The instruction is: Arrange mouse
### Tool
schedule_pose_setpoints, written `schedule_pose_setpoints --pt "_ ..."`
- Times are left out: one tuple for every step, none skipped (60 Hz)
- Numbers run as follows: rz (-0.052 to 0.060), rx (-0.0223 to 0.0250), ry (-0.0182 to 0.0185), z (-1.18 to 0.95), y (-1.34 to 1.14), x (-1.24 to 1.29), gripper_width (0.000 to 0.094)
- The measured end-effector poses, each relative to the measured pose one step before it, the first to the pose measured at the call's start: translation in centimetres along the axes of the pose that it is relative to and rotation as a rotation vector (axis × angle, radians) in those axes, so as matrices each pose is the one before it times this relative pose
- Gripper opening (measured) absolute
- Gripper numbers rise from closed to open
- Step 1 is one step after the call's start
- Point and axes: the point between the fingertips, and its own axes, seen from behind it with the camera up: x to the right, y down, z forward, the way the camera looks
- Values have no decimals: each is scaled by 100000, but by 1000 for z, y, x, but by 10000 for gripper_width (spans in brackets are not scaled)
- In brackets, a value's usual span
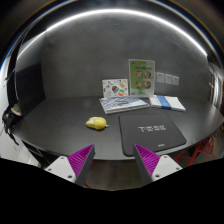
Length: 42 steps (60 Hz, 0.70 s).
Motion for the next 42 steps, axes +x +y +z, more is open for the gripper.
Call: schedule_pose_setpoints --pt "-55 156 -22 62 -76 98 803" --pt "-116 145 -281 89 -63 87 803" --pt "-92 111 -487 120 -75 45 803" --pt "14 -11 -591 201 -53 94 804" --pt "119 -60 -499 236 -45 123 805" --pt "75 -88 -596 298 -57 116 804" --pt "-69 -118 -857 314 -23 94 803" --pt "-206 174 -902 -20 171 -710 802" --pt "-476 43 -1497 828 -119 819 803" --pt "-382 41 -1004 513 19 101 803" --pt "-264 -129 -733 528 63 57 804" --pt "-299 -370 -517 513 112 39 802" --pt "-529 -523 -468 517 176 -6 801" --pt "-795 -513 -683 521 198 -48 802" --pt "-1068 -405 -857 592 162 -95 802" --pt "-1137 -412 -915 562 152 -172 801" --pt "-1104 -535 -803 575 192 -162 800" --pt "-1041 -615 -620 531 149 -207 802" --pt "-1068 -443 -541 535 106 -184 802" --pt "-1061 -126 -674 484 30 -229 803" --pt "-1065 117 -825 494 -47 -276 803" --pt "-1061 201 -943 512 -94 -327 801" --pt "-901 132 -949 514 -112 -313 803" --pt "-747 -114 -896 478 -86 -304 801" --pt "-645 -421 -1015 485 -2 -349 800" --pt "-673 -458 -1176 472 -29 -404 801" --pt "-759 -290 -1454 458 -67 -480 801" --pt "-694 -180 -1459 447 -77 -463 809" --pt "-549 -170 -1023 432 -63 -338 813" --pt "-229 -163 -604 461 -127 -238 803" --pt "-138 -252 -669 401 -76 -259 803" --pt "36 -238 -371 358 -125 -168 803" --pt "17 -347 -393 346 -125 -110 807" --pt "-32 -155 -243 427 -122 -113 807" --pt "-66 -280 -184 373 -117 -53 806" --pt "-102 -405 21 416 -121 27 805" --pt "-241 -599 250 405 -52 108 805" --pt "-267 -709 510 418 -65 128 813" --pt "-46 -81 85 371 -228 5 823" --pt "467 700 219 383 -368 37 814" --pt "243 -241 475 370 -213 117 812" --pt "41 -548 386 314 -132 131 809"
